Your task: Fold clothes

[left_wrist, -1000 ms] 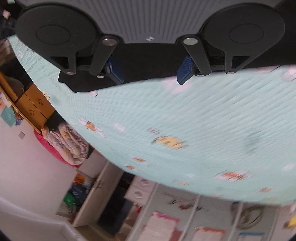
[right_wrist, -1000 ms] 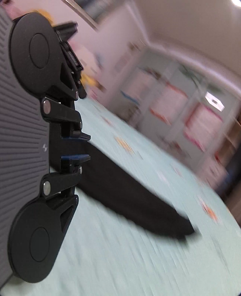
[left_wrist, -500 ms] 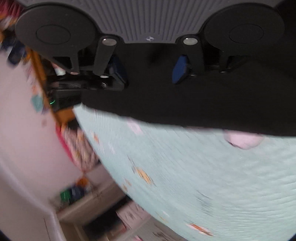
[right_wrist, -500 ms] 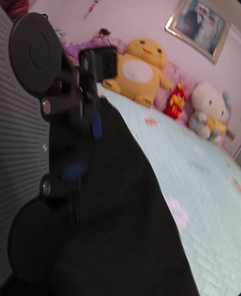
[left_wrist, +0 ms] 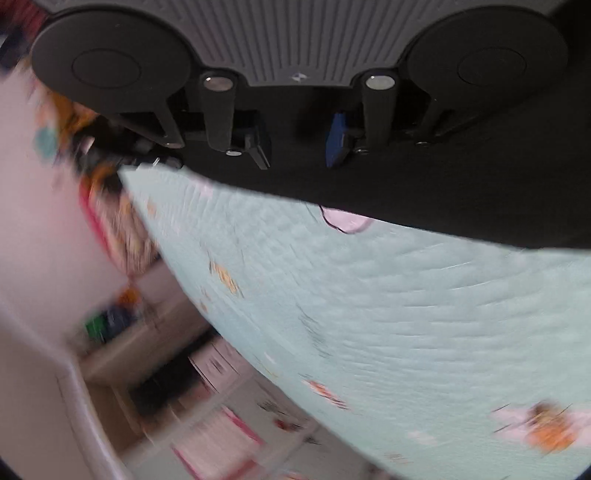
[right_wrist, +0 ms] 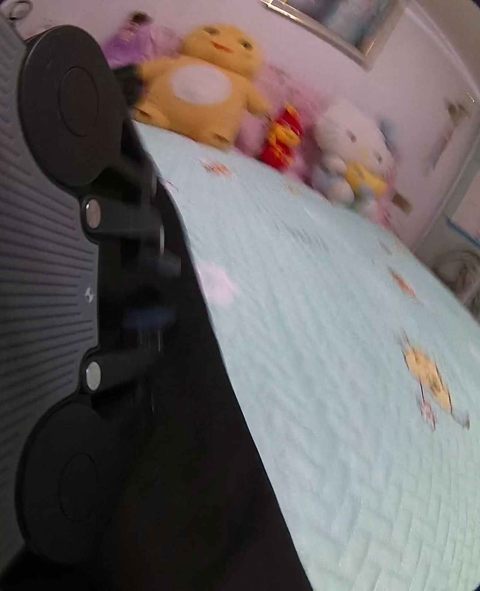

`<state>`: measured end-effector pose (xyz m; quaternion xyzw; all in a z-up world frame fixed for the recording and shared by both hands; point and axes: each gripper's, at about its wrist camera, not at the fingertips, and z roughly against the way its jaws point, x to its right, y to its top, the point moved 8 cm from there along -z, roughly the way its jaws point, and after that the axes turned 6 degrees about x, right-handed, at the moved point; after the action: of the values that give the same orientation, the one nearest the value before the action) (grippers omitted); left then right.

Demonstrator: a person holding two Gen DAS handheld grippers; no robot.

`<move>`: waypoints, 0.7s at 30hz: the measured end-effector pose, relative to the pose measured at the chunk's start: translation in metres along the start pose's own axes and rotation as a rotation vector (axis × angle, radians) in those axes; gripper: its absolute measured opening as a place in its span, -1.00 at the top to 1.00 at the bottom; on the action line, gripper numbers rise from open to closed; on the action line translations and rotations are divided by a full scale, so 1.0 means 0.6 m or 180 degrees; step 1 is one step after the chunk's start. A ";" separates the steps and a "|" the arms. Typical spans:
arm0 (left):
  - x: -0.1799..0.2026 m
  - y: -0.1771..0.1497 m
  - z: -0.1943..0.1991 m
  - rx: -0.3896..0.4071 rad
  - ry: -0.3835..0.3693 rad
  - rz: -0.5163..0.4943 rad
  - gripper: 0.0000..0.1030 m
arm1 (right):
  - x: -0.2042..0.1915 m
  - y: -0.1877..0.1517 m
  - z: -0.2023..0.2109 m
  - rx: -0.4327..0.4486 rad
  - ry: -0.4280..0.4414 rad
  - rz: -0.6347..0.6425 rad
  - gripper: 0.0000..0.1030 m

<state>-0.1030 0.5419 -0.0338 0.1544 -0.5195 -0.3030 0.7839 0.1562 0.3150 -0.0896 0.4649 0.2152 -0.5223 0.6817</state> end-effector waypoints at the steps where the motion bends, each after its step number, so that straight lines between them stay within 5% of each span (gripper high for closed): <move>1: 0.008 0.002 0.011 0.0034 -0.0068 0.0026 -0.02 | 0.006 0.014 0.011 0.0239 -0.0144 -0.0066 1.00; 3: 0.023 0.003 0.033 0.0077 -0.0223 0.0080 -0.09 | -0.039 -0.001 0.013 0.0330 -0.0213 0.0386 0.92; 5: 0.027 -0.008 0.048 -0.0062 -0.0395 0.0142 -0.30 | -0.103 -0.063 -0.014 -0.0063 0.0252 0.0578 0.82; 7: 0.001 -0.014 0.063 -0.0118 -0.0219 0.0107 -0.30 | -0.157 -0.131 -0.051 -0.0574 0.0715 0.0651 0.63; 9: -0.046 -0.007 0.076 -0.0061 -0.0012 0.0199 0.13 | -0.165 -0.165 -0.096 -0.0926 0.0675 0.0832 0.68; 10: -0.068 0.000 0.085 0.0015 0.0084 0.0278 0.58 | -0.153 -0.158 -0.114 -0.0883 0.0547 0.0808 1.00; 11: -0.084 0.013 0.099 0.0165 0.0202 0.0354 0.61 | -0.131 -0.128 -0.113 -0.0637 0.0415 0.0546 1.00; 12: -0.097 0.025 0.113 0.0306 0.0294 0.0411 0.58 | -0.106 -0.093 -0.104 -0.0341 0.0297 0.0203 1.00; 14: -0.089 0.039 0.139 0.0478 0.0231 0.0422 0.11 | -0.063 -0.036 -0.076 0.0199 0.0042 -0.0271 0.96; 16: -0.070 0.037 0.155 0.0504 0.0119 0.0319 -0.13 | -0.080 -0.042 -0.049 0.0229 0.0160 -0.0197 0.86; 17: -0.070 0.028 0.154 0.0457 0.0244 0.0198 -0.15 | -0.095 -0.057 -0.041 0.0096 0.0294 -0.0088 0.81; 18: -0.073 0.018 0.150 0.0394 0.0403 0.0089 -0.12 | -0.101 -0.074 -0.040 -0.0016 0.0305 0.0076 0.77; 19: -0.082 0.010 0.141 0.0334 0.0608 0.0010 0.25 | -0.086 -0.079 -0.038 0.0003 0.0120 0.0171 0.74; 20: -0.087 0.006 0.144 0.0362 0.0744 -0.0063 0.50 | -0.064 -0.078 -0.033 0.0066 -0.0125 0.0229 1.00; 21: -0.087 0.004 0.148 0.0391 0.0855 -0.0114 0.49 | -0.041 -0.079 -0.016 0.0210 -0.0162 0.0011 1.00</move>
<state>-0.1971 0.5835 -0.0334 0.2505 -0.4247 -0.2612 0.8299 0.1061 0.3346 -0.0941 0.4741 0.1796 -0.5396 0.6721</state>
